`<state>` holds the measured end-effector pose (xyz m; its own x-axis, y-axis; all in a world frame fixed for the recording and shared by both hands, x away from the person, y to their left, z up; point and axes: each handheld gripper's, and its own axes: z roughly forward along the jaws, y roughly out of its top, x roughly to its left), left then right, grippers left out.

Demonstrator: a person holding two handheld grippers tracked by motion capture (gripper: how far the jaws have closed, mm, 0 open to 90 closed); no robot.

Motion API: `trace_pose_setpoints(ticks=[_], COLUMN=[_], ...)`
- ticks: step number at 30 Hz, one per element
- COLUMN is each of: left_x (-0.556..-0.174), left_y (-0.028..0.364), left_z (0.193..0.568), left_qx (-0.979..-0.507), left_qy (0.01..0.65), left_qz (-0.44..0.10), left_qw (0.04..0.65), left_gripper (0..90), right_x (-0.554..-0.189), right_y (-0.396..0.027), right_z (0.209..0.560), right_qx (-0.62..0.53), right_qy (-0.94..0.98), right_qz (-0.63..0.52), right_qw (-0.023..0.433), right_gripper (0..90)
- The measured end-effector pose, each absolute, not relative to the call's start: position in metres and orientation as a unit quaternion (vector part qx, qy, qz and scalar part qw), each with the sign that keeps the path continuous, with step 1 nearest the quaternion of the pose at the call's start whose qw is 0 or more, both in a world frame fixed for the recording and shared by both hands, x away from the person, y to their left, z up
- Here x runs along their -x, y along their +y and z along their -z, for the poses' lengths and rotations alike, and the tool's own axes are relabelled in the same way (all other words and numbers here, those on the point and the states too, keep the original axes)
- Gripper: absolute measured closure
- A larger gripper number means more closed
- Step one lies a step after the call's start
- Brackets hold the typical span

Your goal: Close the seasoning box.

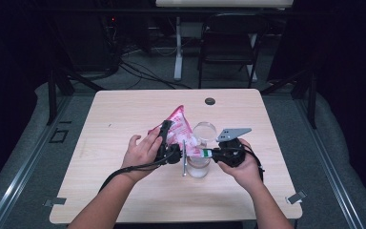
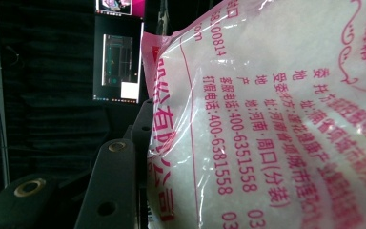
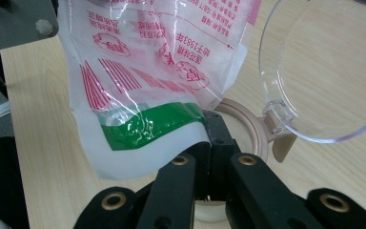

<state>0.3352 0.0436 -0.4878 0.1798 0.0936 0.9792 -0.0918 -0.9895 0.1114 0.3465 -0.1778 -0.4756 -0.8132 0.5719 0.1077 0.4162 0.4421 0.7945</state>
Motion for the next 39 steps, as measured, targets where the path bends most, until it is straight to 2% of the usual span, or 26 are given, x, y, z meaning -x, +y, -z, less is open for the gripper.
trace_pose_setpoints(ticks=[39], left_x=[-0.3346], left_y=[0.0456], left_z=[0.4845], left_qx=[-0.759], left_qy=[0.001], left_qz=[-0.646], left_qw=[0.078], left_gripper=[58.0], right_x=[-0.3470], right_y=[-0.1752], right_z=[0.4785], right_qx=[-0.291], right_qy=[0.849], right_qz=[-0.433], right_qw=[0.088], right_gripper=[90.0])
